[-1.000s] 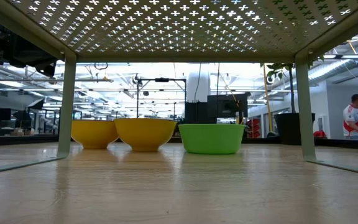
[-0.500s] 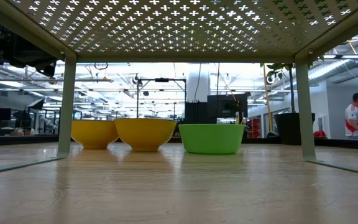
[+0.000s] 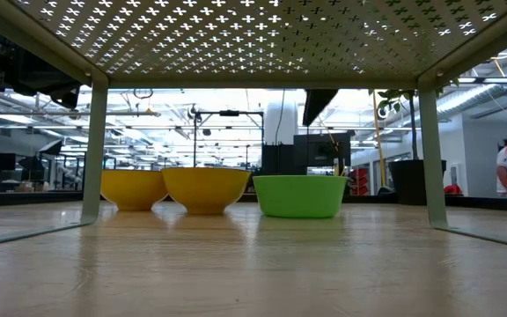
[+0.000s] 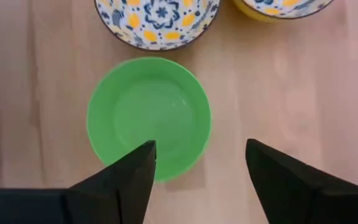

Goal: Pick & Place Mini bowls
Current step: Stack the green bowl on the green bowl on the shelf

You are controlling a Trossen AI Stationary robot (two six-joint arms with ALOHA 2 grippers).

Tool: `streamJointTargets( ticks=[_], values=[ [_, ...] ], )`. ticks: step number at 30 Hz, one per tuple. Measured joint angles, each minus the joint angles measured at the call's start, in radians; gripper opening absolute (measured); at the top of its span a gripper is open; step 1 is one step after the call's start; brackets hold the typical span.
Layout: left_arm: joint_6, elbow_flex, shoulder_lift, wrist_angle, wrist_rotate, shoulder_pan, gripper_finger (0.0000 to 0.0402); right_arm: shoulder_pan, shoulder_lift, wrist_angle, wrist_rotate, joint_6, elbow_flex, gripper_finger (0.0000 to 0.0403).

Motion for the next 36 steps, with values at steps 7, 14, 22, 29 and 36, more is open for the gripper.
streamJointTargets(
  ticks=[7,14,22,29,36],
  values=[
    [0.000,0.000,0.000,0.000,0.000,0.000,0.0037,-0.026,-0.001,0.119,-0.035,0.022,-0.125,0.0236],
    [0.000,0.000,0.000,0.000,0.000,0.000,0.0037,0.000,-0.001,0.231,-0.037,0.022,-0.223,0.0238],
    [0.000,0.000,0.000,0.000,0.000,0.000,0.0037,0.005,-0.001,0.332,-0.035,0.022,-0.302,0.0237],
    [0.000,0.000,0.000,0.000,0.000,0.000,0.0037,0.005,-0.001,0.437,-0.031,0.030,-0.385,0.0237],
    [0.000,0.000,0.000,0.000,0.000,0.000,0.0037,0.003,0.000,0.368,0.195,0.015,-0.388,0.0237]
  ],
)
